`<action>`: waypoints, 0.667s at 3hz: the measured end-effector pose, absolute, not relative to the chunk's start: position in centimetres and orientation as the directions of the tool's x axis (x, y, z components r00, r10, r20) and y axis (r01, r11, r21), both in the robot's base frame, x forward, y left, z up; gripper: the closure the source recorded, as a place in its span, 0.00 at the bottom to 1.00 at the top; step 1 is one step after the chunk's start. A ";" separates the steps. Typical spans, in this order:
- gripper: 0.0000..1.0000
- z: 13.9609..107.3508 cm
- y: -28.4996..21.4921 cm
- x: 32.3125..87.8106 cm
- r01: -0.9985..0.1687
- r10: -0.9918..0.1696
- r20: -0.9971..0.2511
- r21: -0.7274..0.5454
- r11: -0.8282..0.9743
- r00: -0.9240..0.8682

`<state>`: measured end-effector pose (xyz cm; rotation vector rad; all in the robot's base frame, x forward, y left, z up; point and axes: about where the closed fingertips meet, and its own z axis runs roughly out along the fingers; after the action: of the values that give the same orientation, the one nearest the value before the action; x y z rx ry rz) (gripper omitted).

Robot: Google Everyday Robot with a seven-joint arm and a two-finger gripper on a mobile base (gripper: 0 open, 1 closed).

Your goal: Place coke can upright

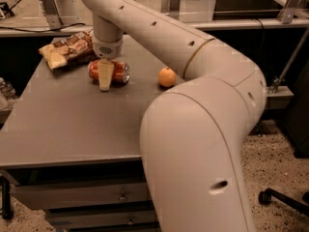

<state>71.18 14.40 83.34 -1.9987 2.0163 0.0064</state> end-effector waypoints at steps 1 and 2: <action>0.64 83.2 14.8 71.5 -0.981 -0.981 -0.193 -0.193 0.020 0.018; 0.87 83.4 14.8 71.5 -0.981 -0.981 -0.193 -0.193 0.020 0.018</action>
Offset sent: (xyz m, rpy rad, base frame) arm 0.0234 0.0184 0.0402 -0.0412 0.0505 0.0151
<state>71.49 14.76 83.37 -2.0255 2.0271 -0.0004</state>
